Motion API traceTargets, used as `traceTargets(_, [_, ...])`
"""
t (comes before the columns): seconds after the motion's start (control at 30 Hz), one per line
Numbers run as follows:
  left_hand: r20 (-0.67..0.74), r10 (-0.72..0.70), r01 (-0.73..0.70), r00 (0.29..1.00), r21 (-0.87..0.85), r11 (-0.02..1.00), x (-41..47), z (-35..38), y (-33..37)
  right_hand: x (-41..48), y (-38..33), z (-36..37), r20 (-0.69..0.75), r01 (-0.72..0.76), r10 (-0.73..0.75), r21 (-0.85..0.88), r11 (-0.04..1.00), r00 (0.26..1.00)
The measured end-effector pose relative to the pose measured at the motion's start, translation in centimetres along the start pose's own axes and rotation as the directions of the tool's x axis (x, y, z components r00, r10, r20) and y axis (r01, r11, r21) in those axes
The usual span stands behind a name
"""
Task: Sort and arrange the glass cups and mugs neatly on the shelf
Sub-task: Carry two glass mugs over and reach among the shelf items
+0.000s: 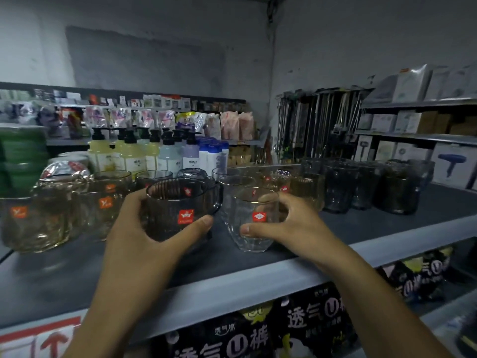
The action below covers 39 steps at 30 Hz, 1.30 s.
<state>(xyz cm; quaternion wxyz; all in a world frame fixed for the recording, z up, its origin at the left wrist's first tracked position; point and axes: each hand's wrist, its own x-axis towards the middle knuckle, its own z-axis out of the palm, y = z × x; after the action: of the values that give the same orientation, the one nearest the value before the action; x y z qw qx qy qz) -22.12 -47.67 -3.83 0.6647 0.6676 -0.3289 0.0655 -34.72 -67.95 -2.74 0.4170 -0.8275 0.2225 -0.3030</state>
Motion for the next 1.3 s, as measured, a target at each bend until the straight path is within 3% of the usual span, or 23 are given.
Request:
traceTargets(0.43, [-0.027, -0.064, 0.065, 0.998, 0.04, 0.997, -0.5, -0.6, -0.2, 0.1, 1.0, 0.1, 0.06, 0.096, -0.097, 0.019, 0.995, 0.993])
traceTargets(1.03, [0.082, -0.029, 0.022, 0.996, 0.083, 0.996, -1.2, 0.0, 0.8, 0.2, 1.9, 0.1, 0.077, 0.161, -0.157, -0.04, 0.986, 0.984])
traceTargets(1.3, [-0.017, 0.04, -0.04, 0.999, 0.011, 0.999, -1.4, 0.6, 2.5, 0.1, 0.9, -1.0, 0.107, 0.159, -0.157, -0.002, 0.987, 0.982])
